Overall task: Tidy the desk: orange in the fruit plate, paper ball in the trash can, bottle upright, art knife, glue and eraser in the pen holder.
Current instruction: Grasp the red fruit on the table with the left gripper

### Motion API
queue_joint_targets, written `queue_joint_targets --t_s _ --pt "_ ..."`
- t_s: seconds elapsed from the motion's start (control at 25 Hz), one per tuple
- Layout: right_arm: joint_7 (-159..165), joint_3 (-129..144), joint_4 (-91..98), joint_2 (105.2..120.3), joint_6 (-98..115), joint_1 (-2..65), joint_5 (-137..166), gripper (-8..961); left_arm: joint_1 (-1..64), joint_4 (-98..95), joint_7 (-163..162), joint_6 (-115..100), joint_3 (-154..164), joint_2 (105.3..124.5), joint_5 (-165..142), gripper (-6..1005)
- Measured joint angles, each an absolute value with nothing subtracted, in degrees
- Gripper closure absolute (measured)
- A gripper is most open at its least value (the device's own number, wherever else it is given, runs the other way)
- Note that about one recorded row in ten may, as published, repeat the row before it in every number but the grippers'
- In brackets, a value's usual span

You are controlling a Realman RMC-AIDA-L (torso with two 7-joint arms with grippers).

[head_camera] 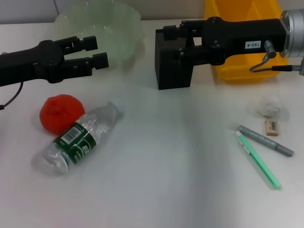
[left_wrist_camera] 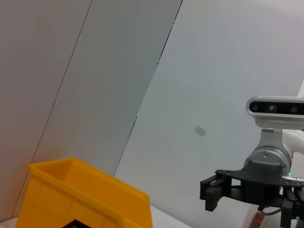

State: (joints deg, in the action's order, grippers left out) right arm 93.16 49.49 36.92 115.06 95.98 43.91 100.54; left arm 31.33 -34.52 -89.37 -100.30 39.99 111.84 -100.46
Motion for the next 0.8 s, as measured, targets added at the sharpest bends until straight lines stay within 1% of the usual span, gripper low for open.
queue_joint_targets --t_s 0.52,0.68,0.8 --pt "93.2 49.4 36.9 115.12 96.0 43.7 100.5 152 31.5 -34.7 -89.4 -100.1 40.2 111.92 -100.5 158" --pt "93.2 48.5 36.9 115.14 96.0 43.2 100.4 153 30.7 -35.1 -90.2 -98.6 40.1 111.3 -101.1 158" --pt "93.0 46.8 36.9 115.13 96.0 42.7 100.3 153 28.9 -35.7 -90.6 -94.9 39.7 110.57 -101.5 158"
